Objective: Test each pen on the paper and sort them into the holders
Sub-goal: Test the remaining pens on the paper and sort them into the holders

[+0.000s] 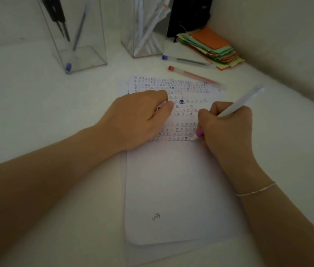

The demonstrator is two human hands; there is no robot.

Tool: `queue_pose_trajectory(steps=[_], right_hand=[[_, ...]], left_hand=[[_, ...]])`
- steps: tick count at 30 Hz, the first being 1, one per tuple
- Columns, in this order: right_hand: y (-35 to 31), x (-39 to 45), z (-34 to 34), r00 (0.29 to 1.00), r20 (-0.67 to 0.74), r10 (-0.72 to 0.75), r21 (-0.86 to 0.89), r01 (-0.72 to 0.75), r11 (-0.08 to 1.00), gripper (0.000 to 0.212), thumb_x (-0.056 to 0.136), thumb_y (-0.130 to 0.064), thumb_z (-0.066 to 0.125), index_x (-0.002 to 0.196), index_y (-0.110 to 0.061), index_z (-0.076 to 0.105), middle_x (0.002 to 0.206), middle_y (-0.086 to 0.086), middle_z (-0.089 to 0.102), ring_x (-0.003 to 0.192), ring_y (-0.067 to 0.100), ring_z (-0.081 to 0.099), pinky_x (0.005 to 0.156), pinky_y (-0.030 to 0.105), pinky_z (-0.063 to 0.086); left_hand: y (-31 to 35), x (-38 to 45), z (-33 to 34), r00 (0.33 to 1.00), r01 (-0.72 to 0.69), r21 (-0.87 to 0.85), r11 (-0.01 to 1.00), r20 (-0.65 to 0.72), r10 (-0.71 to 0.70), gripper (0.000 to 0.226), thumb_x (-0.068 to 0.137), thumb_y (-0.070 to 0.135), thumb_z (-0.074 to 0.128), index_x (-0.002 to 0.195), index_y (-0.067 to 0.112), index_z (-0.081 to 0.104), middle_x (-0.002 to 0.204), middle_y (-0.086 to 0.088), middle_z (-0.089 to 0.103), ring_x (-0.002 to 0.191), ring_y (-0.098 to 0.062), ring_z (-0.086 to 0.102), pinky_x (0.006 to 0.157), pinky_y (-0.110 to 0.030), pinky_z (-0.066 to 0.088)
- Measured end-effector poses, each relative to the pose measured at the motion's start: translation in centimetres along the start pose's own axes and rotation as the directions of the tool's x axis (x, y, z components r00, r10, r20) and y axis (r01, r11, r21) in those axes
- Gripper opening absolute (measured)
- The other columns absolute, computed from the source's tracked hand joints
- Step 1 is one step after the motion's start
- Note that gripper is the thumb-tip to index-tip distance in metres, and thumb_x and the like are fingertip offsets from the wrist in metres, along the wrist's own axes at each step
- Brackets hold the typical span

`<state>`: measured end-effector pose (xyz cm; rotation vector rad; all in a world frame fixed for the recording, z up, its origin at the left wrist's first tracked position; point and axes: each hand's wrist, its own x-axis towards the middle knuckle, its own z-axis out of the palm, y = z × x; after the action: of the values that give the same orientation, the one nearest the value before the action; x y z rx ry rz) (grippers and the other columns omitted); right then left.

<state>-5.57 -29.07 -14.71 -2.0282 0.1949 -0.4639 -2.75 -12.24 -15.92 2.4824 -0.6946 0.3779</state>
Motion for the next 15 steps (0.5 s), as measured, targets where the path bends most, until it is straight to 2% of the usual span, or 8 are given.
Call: queue_pose_trajectory(steps=[3,5,6,8,10,11,13,15], right_hand=[[0.1,0.2,0.0,1.000,-0.031,-0.002,0.013,0.003,1.000,0.026,0.077,0.001,0.056,0.059,0.016,0.045,0.057,0.035,0.048,0.037,0.013,0.038,0.043,0.023,0.035],[0.0,0.5,-0.5,0.996,-0.006,0.093,0.225,-0.089,0.970,0.034,0.081,-0.001,0.061,0.052,0.003,0.044,0.046,0.019,0.050,0.032,0.011,0.036,0.039,0.020,0.033],[-0.2,0.6,-1.0,0.987,0.047,0.153,0.392,-0.159,0.906,0.036,0.083,-0.003,0.063,0.052,-0.004,0.044,0.044,0.009,0.051,0.030,0.010,0.035,0.036,0.018,0.030],[-0.7,0.7,-1.6,0.951,0.216,0.223,0.678,-0.310,0.667,0.033,0.086,-0.006,0.061,0.058,-0.010,0.044,0.045,-0.001,0.049,0.028,0.006,0.033,0.031,0.015,0.026],[-1.0,0.7,-1.8,0.891,0.390,0.235,0.776,-0.455,0.437,0.027,0.084,-0.006,0.057,0.062,-0.012,0.042,0.044,-0.004,0.044,0.026,0.004,0.032,0.028,0.013,0.024],[-1.1,0.7,-1.7,0.861,0.456,0.224,0.779,-0.508,0.369,0.024,0.080,-0.007,0.056,0.063,-0.013,0.040,0.044,-0.005,0.041,0.025,0.004,0.032,0.027,0.012,0.024],[-1.2,0.8,-1.6,0.829,0.523,0.198,0.769,-0.559,0.311,0.023,0.075,-0.010,0.057,0.064,-0.015,0.038,0.045,-0.006,0.036,0.025,0.005,0.031,0.026,0.011,0.025],[-1.2,0.8,-1.4,0.837,0.511,0.196,0.764,-0.547,0.341,0.021,0.074,-0.012,0.059,0.064,-0.014,0.041,0.046,-0.005,0.040,0.027,0.004,0.033,0.028,0.012,0.026]], left_hand=[[0.1,0.0,-0.2,0.998,-0.057,-0.091,0.994,-0.011,0.057,0.036,0.093,0.036,0.024,0.084,0.016,0.052,0.077,0.003,0.055,0.070,-0.015,0.052,0.065,-0.031,0.040],[0.1,0.0,-0.3,0.993,-0.122,-0.116,0.986,-0.014,0.121,0.034,0.096,0.033,0.027,0.089,0.015,0.054,0.084,0.002,0.055,0.074,-0.014,0.052,0.068,-0.032,0.042],[0.1,0.1,-0.2,0.989,-0.149,-0.118,0.982,-0.015,0.148,0.033,0.097,0.033,0.028,0.092,0.015,0.055,0.085,0.002,0.054,0.074,-0.014,0.051,0.068,-0.031,0.043],[0.1,0.2,-0.1,0.983,-0.183,-0.115,0.976,-0.017,0.183,0.032,0.097,0.035,0.031,0.094,0.015,0.056,0.086,0.004,0.053,0.072,-0.011,0.049,0.067,-0.029,0.042],[0.0,0.2,-0.1,0.978,-0.208,-0.112,0.972,-0.016,0.208,0.031,0.097,0.037,0.033,0.095,0.017,0.057,0.085,0.007,0.051,0.070,-0.006,0.044,0.065,-0.024,0.040],[0.0,0.2,-0.1,0.976,-0.219,-0.112,0.969,-0.018,0.219,0.031,0.096,0.038,0.035,0.095,0.017,0.058,0.085,0.007,0.050,0.069,-0.005,0.043,0.065,-0.023,0.039],[0.0,0.2,-0.2,0.972,-0.237,-0.118,0.964,-0.029,0.235,0.031,0.095,0.038,0.037,0.094,0.017,0.059,0.084,0.006,0.050,0.069,-0.006,0.044,0.065,-0.024,0.039],[0.2,0.2,-0.4,0.967,-0.255,-0.131,0.958,-0.038,0.252,0.029,0.094,0.038,0.041,0.094,0.016,0.061,0.083,0.006,0.051,0.068,-0.008,0.045,0.065,-0.027,0.040]])
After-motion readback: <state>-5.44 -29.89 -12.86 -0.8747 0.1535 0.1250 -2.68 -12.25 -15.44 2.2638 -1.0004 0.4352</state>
